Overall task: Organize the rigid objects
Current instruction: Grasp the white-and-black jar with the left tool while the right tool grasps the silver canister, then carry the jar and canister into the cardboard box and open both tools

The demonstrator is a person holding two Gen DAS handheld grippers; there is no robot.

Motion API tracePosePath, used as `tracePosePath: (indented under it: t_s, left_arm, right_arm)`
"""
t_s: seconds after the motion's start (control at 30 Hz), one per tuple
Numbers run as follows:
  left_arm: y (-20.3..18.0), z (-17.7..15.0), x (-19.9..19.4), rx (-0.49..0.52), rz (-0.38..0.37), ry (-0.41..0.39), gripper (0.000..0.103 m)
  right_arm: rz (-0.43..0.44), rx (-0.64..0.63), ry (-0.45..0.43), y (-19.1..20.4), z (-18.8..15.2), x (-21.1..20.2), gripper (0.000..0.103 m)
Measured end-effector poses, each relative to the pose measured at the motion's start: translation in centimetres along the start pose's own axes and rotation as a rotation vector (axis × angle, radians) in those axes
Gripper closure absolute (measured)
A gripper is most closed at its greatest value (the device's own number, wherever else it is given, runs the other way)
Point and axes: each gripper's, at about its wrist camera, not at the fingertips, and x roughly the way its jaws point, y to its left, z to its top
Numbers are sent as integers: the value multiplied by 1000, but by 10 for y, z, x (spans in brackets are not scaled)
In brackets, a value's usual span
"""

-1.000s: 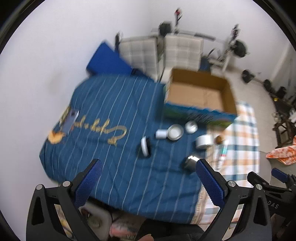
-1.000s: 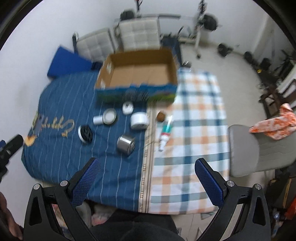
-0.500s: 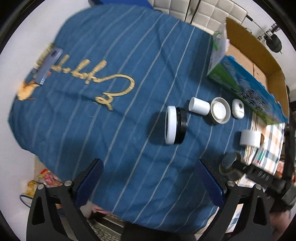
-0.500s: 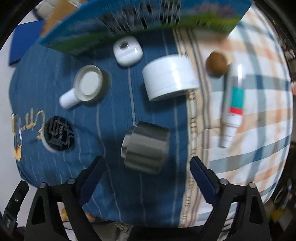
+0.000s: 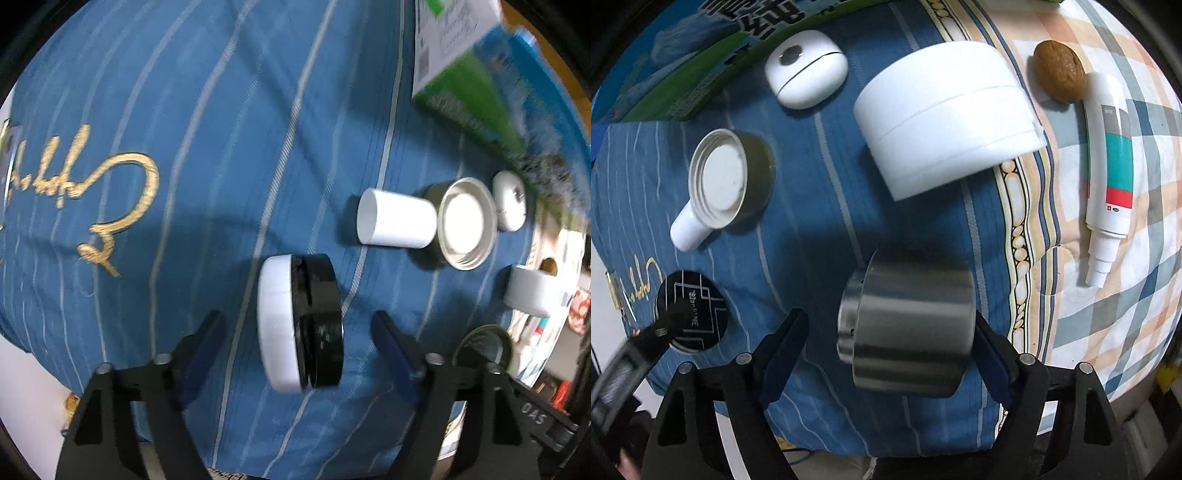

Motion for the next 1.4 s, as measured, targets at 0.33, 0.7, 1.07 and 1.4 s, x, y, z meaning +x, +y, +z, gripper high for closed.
tracePosePath:
  t_s: [0.33,0.7,1.07,1.4]
  left_arm:
    - [-10,0,18,51,58,12,68]
    - [-38,-22,-9,114,94,-55,79]
    - [-87,-78,-19,206,97,-83,79]
    - [-134,-118,-13,205,116,-77,79]
  right_arm:
    - [-53,25,27,-5,5,25,39]
    - [-141,-73,-7,14,-1,40,42]
    - [-184,-136,-59,5,-51,46,42]
    - [-205,-174,-49,-19,-75,67,42]
